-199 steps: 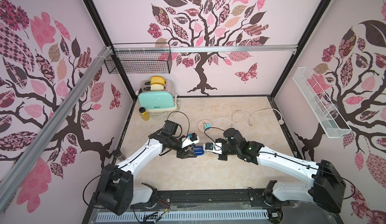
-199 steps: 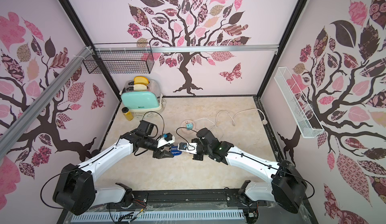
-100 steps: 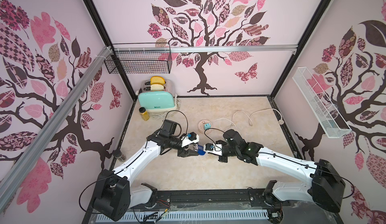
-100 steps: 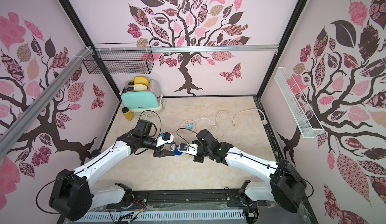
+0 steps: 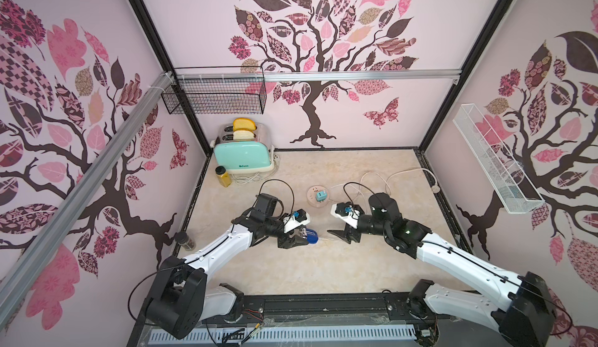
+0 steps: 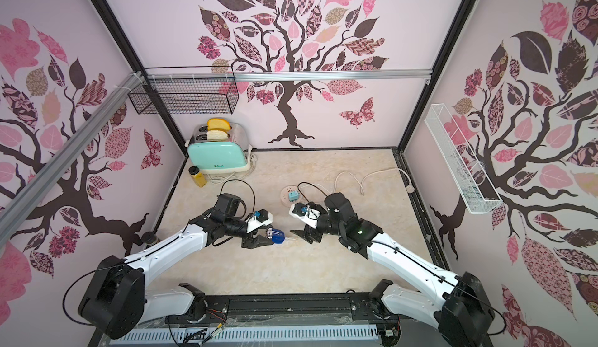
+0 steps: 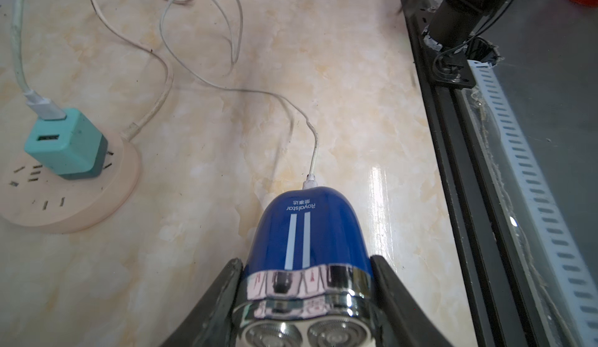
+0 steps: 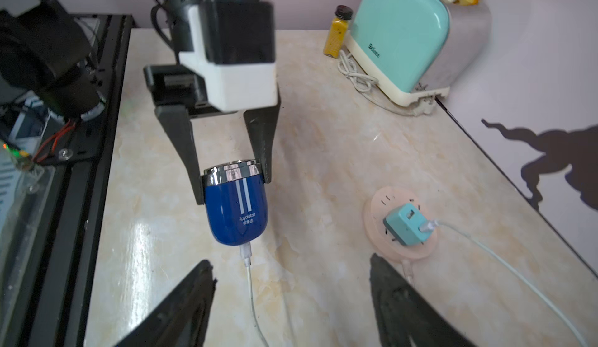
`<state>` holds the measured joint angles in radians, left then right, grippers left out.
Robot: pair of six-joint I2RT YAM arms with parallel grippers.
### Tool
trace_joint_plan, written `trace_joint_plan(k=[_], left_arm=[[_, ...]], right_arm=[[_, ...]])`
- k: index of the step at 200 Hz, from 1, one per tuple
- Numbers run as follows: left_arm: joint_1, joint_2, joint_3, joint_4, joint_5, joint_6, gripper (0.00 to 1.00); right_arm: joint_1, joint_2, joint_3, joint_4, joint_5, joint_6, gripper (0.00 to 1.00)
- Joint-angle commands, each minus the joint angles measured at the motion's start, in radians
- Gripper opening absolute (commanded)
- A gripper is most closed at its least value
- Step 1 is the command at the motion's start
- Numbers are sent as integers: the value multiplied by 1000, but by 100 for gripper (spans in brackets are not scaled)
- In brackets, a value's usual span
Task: Charge the electric shaver
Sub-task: Insert the charging cable into the electric shaver, then place the electric shaver at the center of the board.
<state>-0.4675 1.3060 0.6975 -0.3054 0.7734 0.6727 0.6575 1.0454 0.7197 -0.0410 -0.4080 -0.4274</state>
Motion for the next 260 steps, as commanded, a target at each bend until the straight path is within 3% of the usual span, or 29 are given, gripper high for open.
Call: trace_joint_plan(k=[1,17,51,112,144,148,153,155,179,205,222,235,260], left_arm=[[-43,45,74,36,-119,-96,0],[-52,88,87,80,-172,-206,0],[-74,143,-60,380,-282,-424,0],[-80,185,-296,720,-352,-417,0],[-80,171,-329,760,-344,-453,42],[-80,156,-328,752,-345,-455,59],[-80,135,-323,728,-345,-454,91],[-80,126,-319,718,-345,-452,96],[-81,-20,-259,576,-368,-456,98],[-73,-210,-136,412,-502,-519,98],[7,-278,-59,337,-638,-544,98],[149,-280,-51,347,-704,-581,98],[401,-192,-85,474,-721,-637,98]], right_arm=[[-53,-37,-3,16,55,133,82],[-61,-54,1,12,116,150,83],[-69,-69,-8,56,166,197,87],[-71,-143,-79,133,231,239,90],[-81,-162,-124,153,267,309,94],[-83,-168,-133,163,276,324,96],[-88,-173,-145,177,288,339,97],[-90,-175,-150,182,293,345,98],[-150,-180,-174,210,342,407,99],[-288,-173,-207,258,425,511,99],[-390,-143,-268,336,542,555,99],[-444,-101,-335,442,657,557,99],[-475,8,-466,746,719,470,99]])
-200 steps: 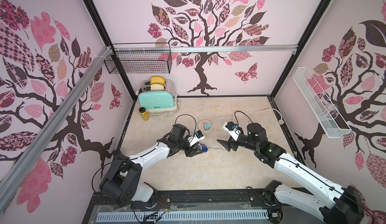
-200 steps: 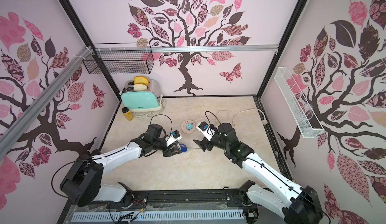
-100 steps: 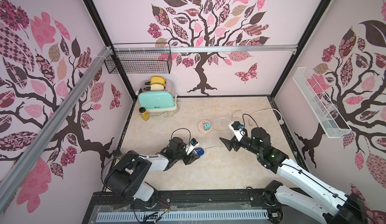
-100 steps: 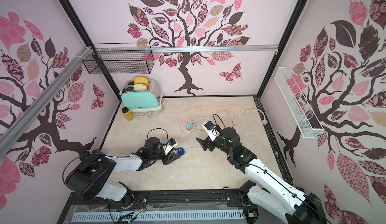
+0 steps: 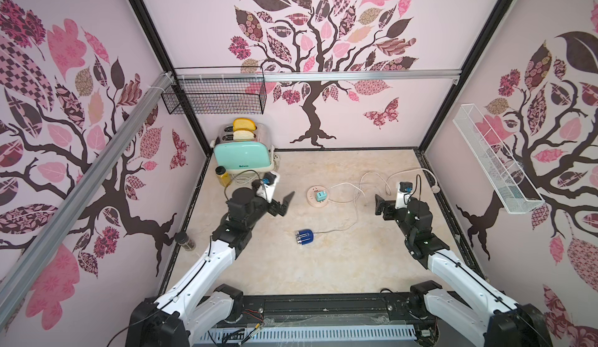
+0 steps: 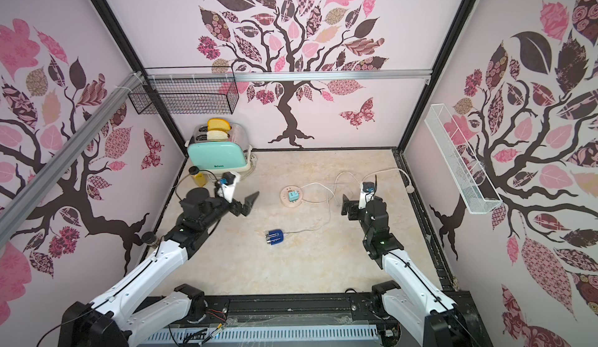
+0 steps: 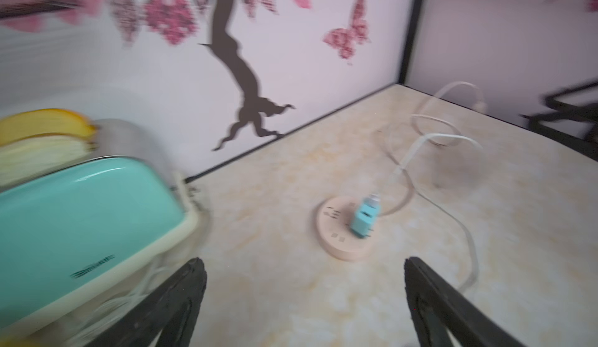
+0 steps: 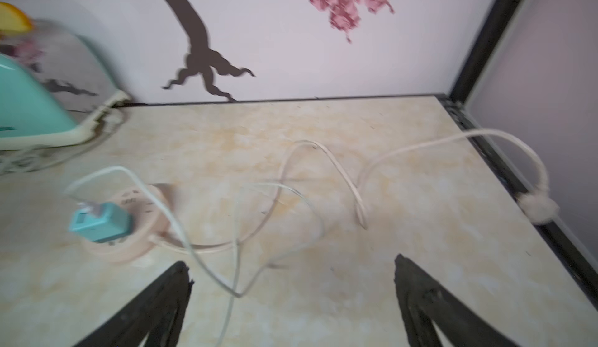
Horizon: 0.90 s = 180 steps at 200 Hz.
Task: Charge the electric shaver
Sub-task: Place the electric shaver at the center of the board, then reset both arms
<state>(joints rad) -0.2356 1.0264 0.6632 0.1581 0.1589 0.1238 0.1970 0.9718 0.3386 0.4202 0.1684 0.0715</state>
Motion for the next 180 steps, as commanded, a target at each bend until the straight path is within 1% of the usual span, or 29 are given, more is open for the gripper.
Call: trace_joint_plan(k=[1,11,20,28,39,47,57,71,75,83,89,98,112,135,148,155,168,180], left_arm=[[176,94,-52,22,-104,-90,98],[229,140,-82,107,-88,-76,98],[256,183,-114,202,-110,-80,98],[273,223,-140,275,-124,-96,98],[290,278,-180,393,-137,-134,98],[295,324,-203,506,-137,-153,98],[295,315,-157,390,-116,-139,98],[295,340,-173,482,-120,-159,98],[296,338,-171,479,-121,-162,98],[295,336,-157,438,-101,-154,98],[295,341,-154,442,-88,-149,98],[295,341,-149,426,-74,-143,98],[296,328,-152,404,-78,-138,98],[296,315,-166,405,-83,-136,98],[295,313,-161,379,-78,-129,98],[295,323,-169,376,-89,-135,98],[294,389,-225,494,-111,-146,98],[290,482,-278,674,-119,-140,98]], right_arm=[[-14,84,-87,292,145,-30,99],[-16,143,-99,353,173,-20,99],[-15,202,-124,461,177,-18,99],[-15,260,-150,563,165,-35,99],[-15,336,-164,682,191,-48,99],[-13,362,-153,702,191,-69,99],[-17,393,-132,708,177,-95,99],[-17,472,-120,772,180,-114,99],[-17,497,-119,787,177,-109,99],[-19,551,-132,892,188,-116,99],[-22,567,-141,935,185,-118,99],[-24,550,-145,906,183,-110,99],[-42,517,-117,796,138,-94,99],[-103,556,-66,716,48,-51,99],[-112,617,-75,827,64,-38,99],[-113,606,-75,808,64,-40,99],[-111,572,-55,710,45,-41,99],[-112,586,-65,759,50,-45,99]])
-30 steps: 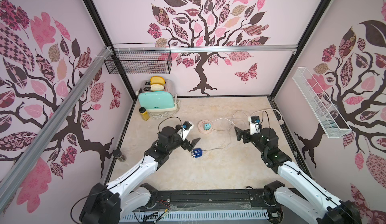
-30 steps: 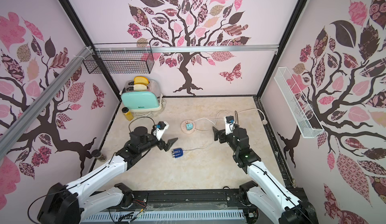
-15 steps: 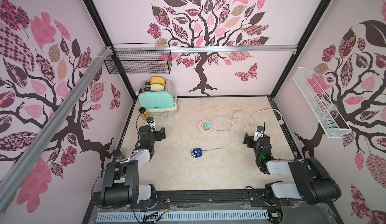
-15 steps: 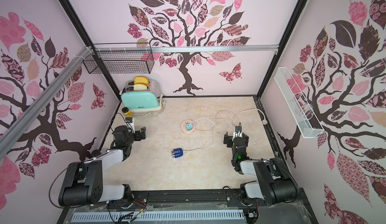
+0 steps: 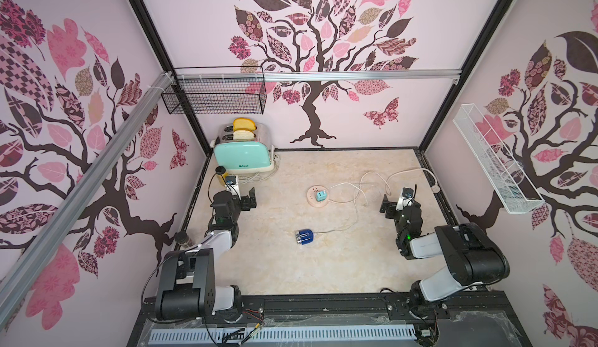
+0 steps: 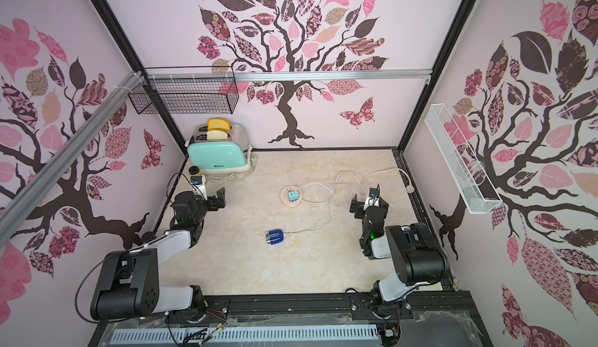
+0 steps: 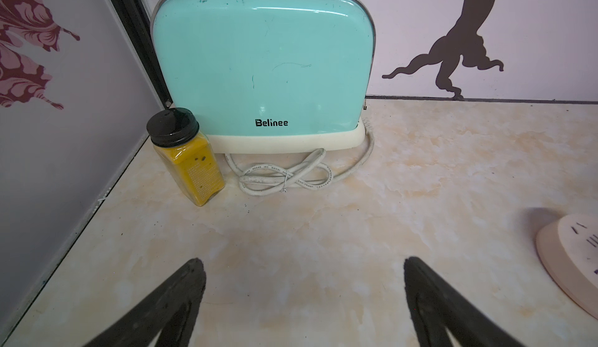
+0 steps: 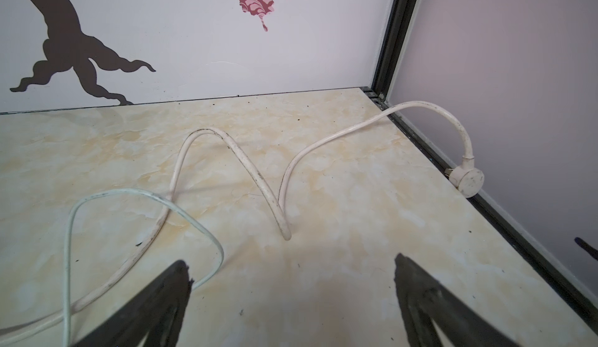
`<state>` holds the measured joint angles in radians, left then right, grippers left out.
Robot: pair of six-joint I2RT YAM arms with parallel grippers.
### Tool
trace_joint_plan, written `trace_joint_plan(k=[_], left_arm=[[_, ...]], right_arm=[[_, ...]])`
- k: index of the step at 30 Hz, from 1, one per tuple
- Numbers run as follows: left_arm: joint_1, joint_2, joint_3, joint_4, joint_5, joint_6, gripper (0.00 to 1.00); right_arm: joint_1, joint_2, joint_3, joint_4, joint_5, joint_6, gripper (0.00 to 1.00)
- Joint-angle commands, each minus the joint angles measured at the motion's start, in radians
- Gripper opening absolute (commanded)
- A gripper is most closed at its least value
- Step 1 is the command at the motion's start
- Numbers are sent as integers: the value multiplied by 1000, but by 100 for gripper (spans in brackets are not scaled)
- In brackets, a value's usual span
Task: Charge the electric shaver
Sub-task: Reset both arms
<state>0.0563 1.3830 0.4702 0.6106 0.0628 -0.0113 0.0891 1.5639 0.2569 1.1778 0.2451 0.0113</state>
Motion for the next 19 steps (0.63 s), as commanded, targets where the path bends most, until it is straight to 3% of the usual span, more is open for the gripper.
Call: trace_joint_plan(k=[1,3,5,7,10,19], left_arm=[[-3,132,-88,233,-24,-4,98],[0,210,-90,334,-44,-25,98],[6,162,-89,240,-16,-18,98],[8,201,-106,341,-12,-24,98],[8,173,-85,251,-12,-18,98],[9,177,-82,251,-9,-15,98]], right_arm=[[-4,-6,16,4,-27,15,99],[-3,-20,19,-28,-27,16,99],[-7,-7,30,-29,-37,22,99],[-7,-17,25,-35,-37,19,99],[-7,-13,32,-45,-41,21,99],[-10,-10,35,-46,-43,23,99]])
